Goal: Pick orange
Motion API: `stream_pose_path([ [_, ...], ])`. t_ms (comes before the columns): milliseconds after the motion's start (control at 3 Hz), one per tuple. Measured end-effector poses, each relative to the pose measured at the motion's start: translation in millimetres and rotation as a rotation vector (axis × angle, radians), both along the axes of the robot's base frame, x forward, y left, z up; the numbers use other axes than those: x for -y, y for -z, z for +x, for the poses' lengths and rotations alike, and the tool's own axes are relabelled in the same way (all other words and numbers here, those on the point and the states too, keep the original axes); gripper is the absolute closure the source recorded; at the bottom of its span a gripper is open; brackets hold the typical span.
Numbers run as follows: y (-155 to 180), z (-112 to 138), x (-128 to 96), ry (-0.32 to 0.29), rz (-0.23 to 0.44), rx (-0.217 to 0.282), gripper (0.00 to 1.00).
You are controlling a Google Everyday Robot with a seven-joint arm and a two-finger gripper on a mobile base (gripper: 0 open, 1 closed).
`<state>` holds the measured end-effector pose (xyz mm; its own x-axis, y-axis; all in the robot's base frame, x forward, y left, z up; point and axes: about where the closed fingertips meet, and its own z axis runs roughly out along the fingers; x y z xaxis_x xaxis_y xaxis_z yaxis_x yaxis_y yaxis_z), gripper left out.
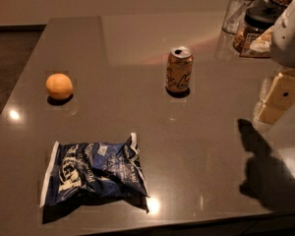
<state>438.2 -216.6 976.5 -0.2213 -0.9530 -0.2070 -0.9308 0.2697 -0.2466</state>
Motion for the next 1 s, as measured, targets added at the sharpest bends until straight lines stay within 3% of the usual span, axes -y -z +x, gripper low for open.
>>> stream_pose_path([
  [333,0.0,0.0,0.0,0.000,0.000,0.000,0.00],
  [667,-4.3,8.4,-23.7,-0.057,0.026,0.017,0.00],
  [1000,-8.9,25.6,-65.8,-0.141,0.086,0.037,0.00],
])
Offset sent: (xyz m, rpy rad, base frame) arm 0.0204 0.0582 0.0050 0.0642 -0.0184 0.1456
